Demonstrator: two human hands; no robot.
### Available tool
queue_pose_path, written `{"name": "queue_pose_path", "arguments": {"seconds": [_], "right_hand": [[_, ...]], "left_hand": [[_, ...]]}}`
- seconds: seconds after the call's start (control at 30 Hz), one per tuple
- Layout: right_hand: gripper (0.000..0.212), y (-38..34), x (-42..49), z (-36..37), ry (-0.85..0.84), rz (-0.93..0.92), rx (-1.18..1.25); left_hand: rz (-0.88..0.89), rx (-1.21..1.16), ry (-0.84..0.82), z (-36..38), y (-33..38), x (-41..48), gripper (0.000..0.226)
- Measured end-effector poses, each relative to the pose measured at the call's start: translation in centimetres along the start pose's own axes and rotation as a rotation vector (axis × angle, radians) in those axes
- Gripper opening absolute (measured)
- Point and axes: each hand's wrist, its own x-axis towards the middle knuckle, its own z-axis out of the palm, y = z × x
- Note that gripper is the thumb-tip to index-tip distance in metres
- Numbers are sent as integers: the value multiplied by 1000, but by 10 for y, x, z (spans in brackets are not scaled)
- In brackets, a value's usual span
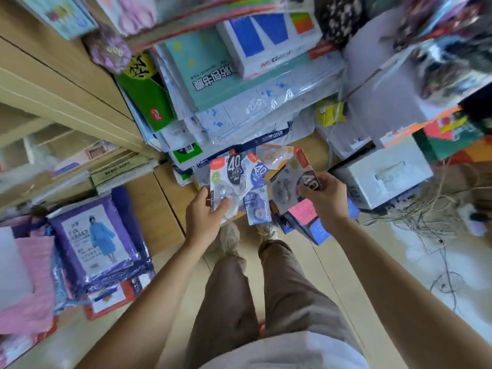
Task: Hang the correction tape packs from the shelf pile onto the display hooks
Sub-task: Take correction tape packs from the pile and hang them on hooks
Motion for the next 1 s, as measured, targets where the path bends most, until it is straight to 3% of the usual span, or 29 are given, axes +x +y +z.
{"name": "queue_pose_path", "arguments": {"seconds": [0.13,0.23,0.37,0.47,0.57,0.77,1.0], "right_hand": [[21,-65,-27,-39,150,-134,-33],[16,-124,-57,-64,257,-307,-64],[22,-200,-91,-100,376,-506,-96],[16,-253,-114,-128,439,-622,-66],[11,-302,-128,-156,484,-736,-29],[12,-393,-133,-220,384,-950,106],[16,-481,-114,-303,90,-1074,207]], "left_hand": [[190,-16,12,-26,68,-9,27],[360,-40,35,-55,132,-14,30],[607,-74,37,-90,216,-18,25],[757,-96,70,-111,270,-20,46],[894,-103,144,-129,323,-27,46],[1093,-107,288,-150,425,-46,33],[1200,-96,507,-138,546,-61,20]]}}
